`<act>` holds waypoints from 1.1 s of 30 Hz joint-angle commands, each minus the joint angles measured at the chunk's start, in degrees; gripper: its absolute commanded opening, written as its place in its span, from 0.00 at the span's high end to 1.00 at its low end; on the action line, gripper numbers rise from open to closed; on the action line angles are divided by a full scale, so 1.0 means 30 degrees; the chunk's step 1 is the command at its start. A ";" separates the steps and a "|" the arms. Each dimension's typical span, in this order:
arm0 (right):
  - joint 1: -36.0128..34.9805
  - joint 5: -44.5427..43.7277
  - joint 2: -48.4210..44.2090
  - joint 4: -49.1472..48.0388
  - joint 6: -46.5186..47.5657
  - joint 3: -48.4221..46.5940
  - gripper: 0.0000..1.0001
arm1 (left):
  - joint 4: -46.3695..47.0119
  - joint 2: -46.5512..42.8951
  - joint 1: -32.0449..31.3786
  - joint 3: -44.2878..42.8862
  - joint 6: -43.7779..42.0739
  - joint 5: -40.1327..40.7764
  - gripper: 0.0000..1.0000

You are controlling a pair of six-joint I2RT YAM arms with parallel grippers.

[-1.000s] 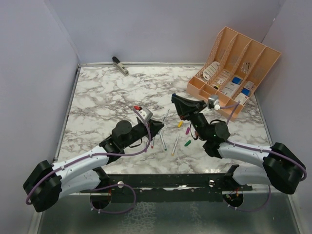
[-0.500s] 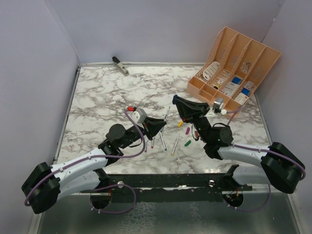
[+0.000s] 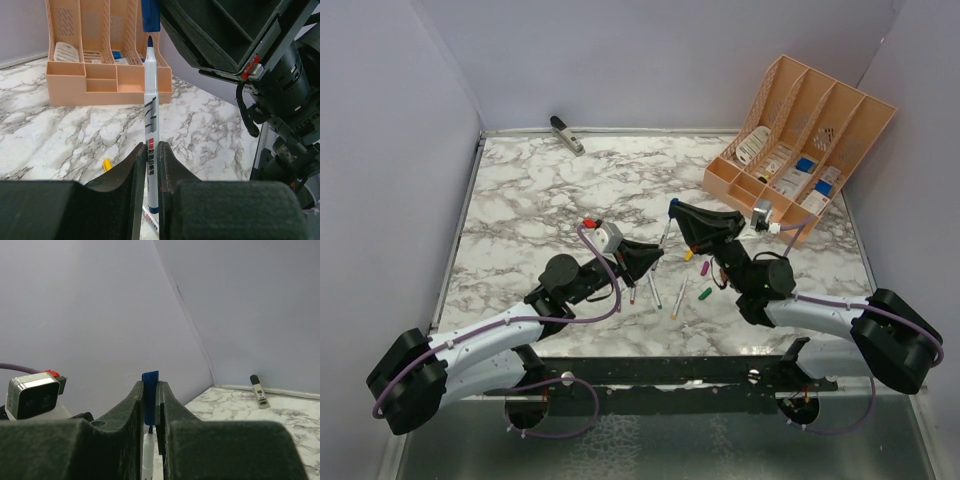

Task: Insert the pens into the pen caps

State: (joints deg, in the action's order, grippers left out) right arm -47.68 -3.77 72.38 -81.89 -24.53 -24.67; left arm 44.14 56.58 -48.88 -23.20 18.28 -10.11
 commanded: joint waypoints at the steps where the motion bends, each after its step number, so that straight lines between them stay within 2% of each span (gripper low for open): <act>1: -0.0073 0.0612 0.0104 -0.2445 -0.0273 -0.0217 0.99 | 0.0824 0.0035 -0.0145 -0.0033 -0.0088 -0.0366 1.00; 33: -0.0099 0.0722 0.0843 -0.2557 -0.0588 0.0082 0.99 | 0.1019 -0.0809 -0.0172 0.0351 0.0016 -0.0051 1.00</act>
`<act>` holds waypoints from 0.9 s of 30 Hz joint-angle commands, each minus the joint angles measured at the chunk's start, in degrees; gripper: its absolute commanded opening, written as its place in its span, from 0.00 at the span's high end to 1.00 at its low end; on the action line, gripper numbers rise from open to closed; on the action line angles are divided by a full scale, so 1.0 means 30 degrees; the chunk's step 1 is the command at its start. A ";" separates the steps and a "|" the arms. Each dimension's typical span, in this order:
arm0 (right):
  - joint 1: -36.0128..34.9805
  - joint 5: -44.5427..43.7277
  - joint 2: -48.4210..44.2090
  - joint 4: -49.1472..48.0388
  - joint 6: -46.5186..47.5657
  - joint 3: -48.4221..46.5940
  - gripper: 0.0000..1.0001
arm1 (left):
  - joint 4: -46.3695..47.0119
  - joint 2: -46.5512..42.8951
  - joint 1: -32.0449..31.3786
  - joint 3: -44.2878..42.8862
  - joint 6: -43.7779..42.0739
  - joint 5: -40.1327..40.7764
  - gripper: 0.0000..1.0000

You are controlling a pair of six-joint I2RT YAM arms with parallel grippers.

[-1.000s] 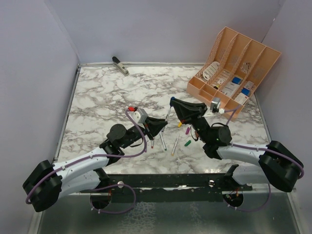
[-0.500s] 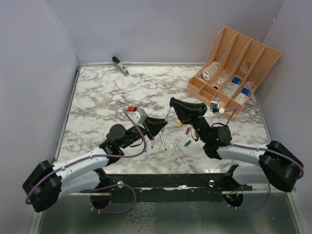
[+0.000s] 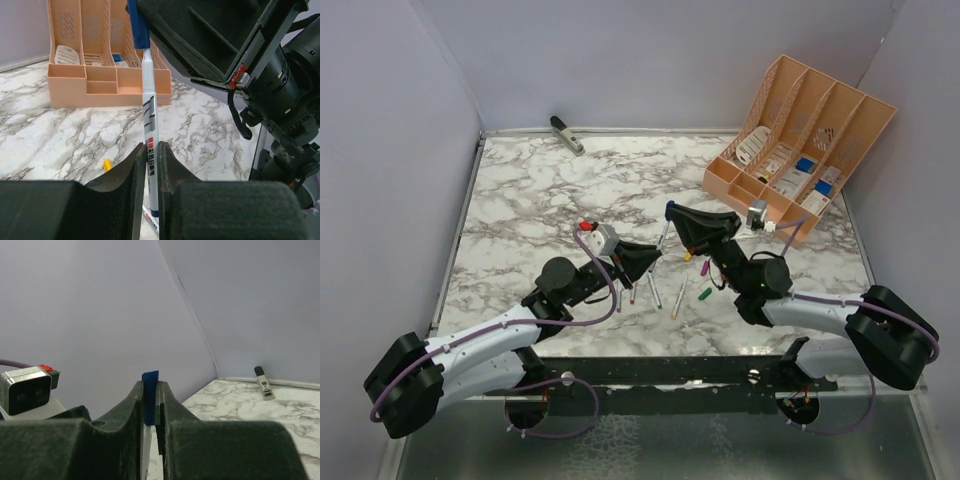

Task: Insert the pens into the pen caps

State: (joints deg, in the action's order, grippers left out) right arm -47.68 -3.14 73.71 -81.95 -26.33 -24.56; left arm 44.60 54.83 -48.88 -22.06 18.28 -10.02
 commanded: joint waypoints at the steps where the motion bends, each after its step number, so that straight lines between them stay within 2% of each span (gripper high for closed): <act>1: -0.0080 0.0561 0.0439 -0.2529 -0.0077 0.0019 0.99 | 0.0866 -0.0188 -0.0171 -0.0028 0.0009 -0.0064 1.00; 14: -0.0102 0.0522 -0.0048 -0.2232 -0.0619 0.0589 0.98 | 0.1741 -0.0974 -0.0171 0.0498 0.0013 0.1748 1.00; 27: -0.0088 0.0865 0.1317 -0.3567 -0.1244 0.0326 0.99 | 0.4688 0.0549 -0.0171 0.0058 0.0551 0.1397 1.00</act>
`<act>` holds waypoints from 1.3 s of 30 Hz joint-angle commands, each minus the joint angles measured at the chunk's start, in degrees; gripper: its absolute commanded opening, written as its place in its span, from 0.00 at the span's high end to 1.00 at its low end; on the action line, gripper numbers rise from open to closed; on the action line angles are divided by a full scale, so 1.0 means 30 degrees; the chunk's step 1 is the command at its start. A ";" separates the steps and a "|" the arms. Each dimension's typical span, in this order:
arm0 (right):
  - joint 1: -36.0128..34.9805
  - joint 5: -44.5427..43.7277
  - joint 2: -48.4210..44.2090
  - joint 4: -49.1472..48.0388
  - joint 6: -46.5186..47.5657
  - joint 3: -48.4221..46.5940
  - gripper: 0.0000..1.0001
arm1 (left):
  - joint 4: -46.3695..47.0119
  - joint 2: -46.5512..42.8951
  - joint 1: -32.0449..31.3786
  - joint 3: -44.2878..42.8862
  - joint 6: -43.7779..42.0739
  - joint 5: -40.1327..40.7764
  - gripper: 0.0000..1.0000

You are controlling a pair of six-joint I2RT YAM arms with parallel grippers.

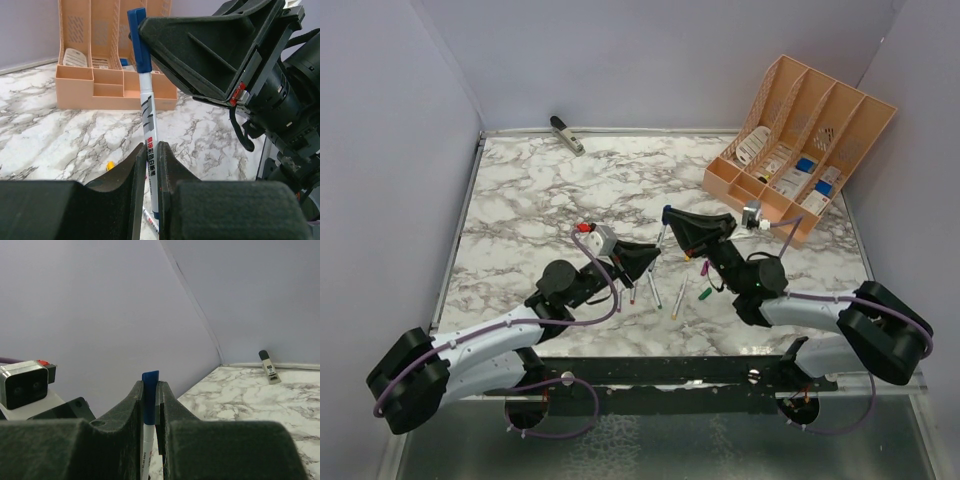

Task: Insert the pens into the pen caps

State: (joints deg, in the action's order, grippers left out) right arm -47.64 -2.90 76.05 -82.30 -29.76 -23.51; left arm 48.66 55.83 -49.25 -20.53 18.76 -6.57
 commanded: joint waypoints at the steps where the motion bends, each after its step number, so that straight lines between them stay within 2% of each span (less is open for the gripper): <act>1: -0.0115 0.0851 0.0594 -0.3446 -0.0122 -0.0083 0.99 | 0.3607 0.0309 -0.0047 -0.0410 0.0494 0.0317 1.00; 11: -0.0145 0.1078 0.0628 -0.2987 -0.0217 0.0209 0.99 | 0.6441 0.0702 -0.0047 -0.0091 0.0397 0.2219 1.00; 22: -0.0398 0.1543 0.0943 -0.2039 0.0164 0.0088 0.99 | 0.7021 0.1690 -0.0047 -0.1032 0.0046 0.2660 1.00; 39: -0.1474 0.0867 0.2054 0.0108 0.0760 0.0867 0.99 | 0.7067 0.0683 -0.0021 -0.2021 -0.2518 0.3647 1.00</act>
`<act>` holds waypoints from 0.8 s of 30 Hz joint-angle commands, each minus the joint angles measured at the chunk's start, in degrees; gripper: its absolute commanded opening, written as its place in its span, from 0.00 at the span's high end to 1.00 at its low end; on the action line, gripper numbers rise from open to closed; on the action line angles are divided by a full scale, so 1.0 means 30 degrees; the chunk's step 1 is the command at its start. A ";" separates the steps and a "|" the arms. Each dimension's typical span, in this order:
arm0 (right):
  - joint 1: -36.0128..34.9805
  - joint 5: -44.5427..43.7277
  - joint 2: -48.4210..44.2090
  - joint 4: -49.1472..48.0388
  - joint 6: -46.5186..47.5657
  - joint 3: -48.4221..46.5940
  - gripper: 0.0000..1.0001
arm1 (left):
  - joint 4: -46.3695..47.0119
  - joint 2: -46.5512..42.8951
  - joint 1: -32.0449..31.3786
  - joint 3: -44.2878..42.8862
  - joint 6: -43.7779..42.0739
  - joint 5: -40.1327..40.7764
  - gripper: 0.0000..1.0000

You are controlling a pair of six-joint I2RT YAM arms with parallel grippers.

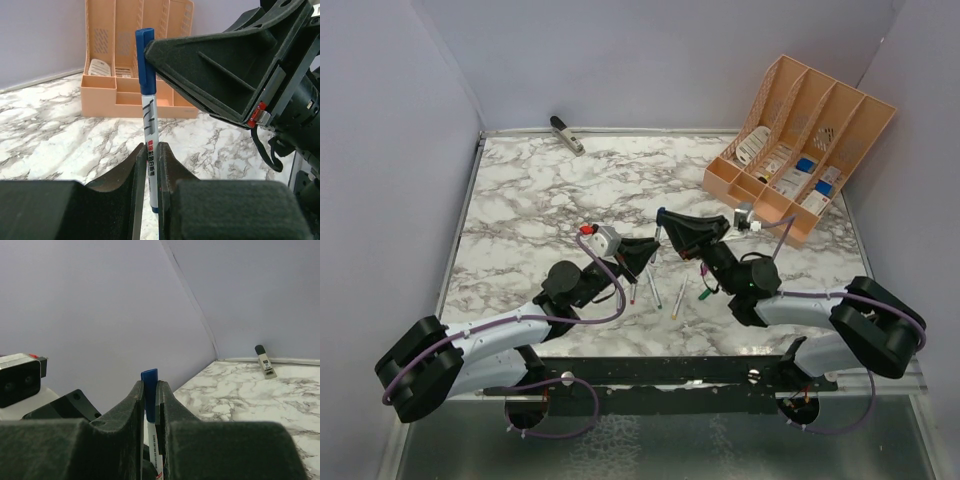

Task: Insert the pens into the pen caps

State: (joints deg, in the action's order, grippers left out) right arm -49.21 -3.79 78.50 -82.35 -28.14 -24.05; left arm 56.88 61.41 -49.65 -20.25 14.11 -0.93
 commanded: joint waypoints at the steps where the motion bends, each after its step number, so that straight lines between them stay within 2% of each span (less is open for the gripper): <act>1: -0.0989 0.1076 0.1330 0.0207 0.0223 0.1119 0.99 | 0.4473 -0.1244 0.0113 -0.2100 -0.1053 0.1883 1.00; 10: -0.1360 0.0500 0.2600 0.0238 0.0095 0.1623 0.99 | 0.4728 -0.2103 0.0143 -0.2390 -0.2410 0.2514 1.00; 17: -0.1497 -0.0325 0.2615 -0.0819 0.0433 0.1860 0.99 | 0.3799 -0.2472 0.0165 -0.2090 -0.2242 0.2562 1.00; 24: -0.1497 -0.1615 0.0476 0.1752 0.3252 0.0003 0.99 | -0.0070 -0.3913 0.0163 -0.1346 -0.2485 0.4057 0.97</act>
State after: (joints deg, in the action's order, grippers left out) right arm -53.32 -5.13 84.05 -79.53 -24.73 -20.18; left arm 63.90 52.66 -49.23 -25.32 7.94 7.22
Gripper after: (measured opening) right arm 0.103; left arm 0.018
